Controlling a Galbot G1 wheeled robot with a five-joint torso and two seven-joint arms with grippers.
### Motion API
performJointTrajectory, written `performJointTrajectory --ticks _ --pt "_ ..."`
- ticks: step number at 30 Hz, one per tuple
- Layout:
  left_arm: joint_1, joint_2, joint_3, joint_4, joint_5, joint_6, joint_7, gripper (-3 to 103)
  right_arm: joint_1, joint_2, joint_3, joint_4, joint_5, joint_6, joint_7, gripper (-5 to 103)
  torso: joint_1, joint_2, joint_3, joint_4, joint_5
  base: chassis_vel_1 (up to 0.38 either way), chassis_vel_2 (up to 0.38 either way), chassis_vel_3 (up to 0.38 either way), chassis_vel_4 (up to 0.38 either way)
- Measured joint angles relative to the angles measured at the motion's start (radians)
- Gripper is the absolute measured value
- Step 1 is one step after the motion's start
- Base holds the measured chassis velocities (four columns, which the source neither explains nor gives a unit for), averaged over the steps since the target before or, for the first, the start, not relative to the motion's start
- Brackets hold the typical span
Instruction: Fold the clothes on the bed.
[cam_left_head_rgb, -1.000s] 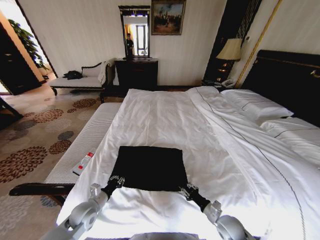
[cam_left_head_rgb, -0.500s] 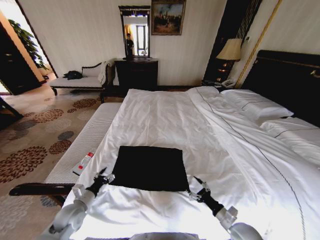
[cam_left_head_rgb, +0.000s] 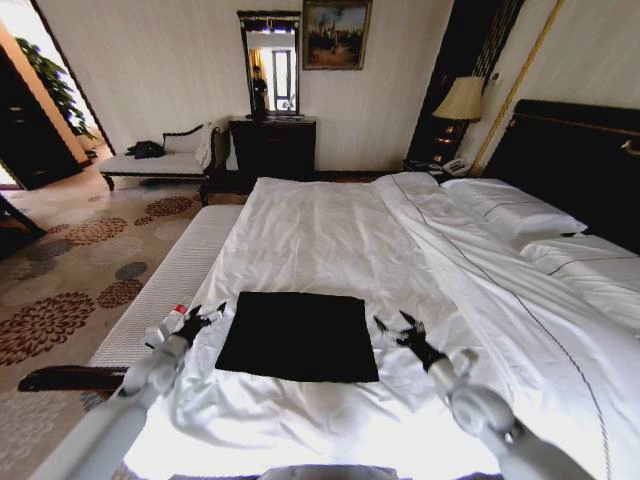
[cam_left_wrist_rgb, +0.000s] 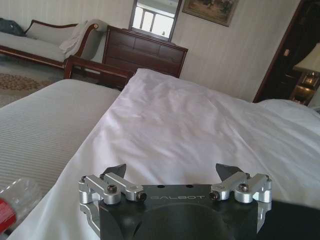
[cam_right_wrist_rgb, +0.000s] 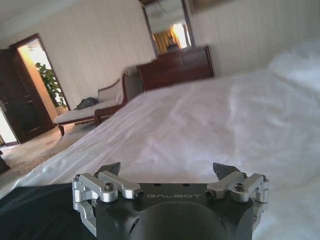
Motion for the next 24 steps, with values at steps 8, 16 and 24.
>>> performJointTrajectory --ticks 8,16,24 --pt "-0.163 0.000 0.126 0.118 -0.063 0.044 0.025 100 0.269 0.005 -0.081 -0.192 0.285 -0.165 0.020 100 0.000 0.000 0.000 0.0001 0.0000 0.000 0.000 0.000 0.000" --pt "-0.248 -0.034 0.199 0.193 -0.093 0.067 0.046 100 0.426 0.064 -0.168 -0.377 0.358 -0.295 -0.006 100 0.000 0.000 0.000 -0.0002 0.0000 0.000 0.000 0.000 0.000" --pt "-0.269 -0.054 0.221 0.209 -0.097 0.069 0.047 99 0.492 0.138 -0.226 -0.464 0.336 -0.340 -0.011 100 0.000 0.000 0.000 0.0001 -0.0002 0.000 0.000 0.000 0.000"
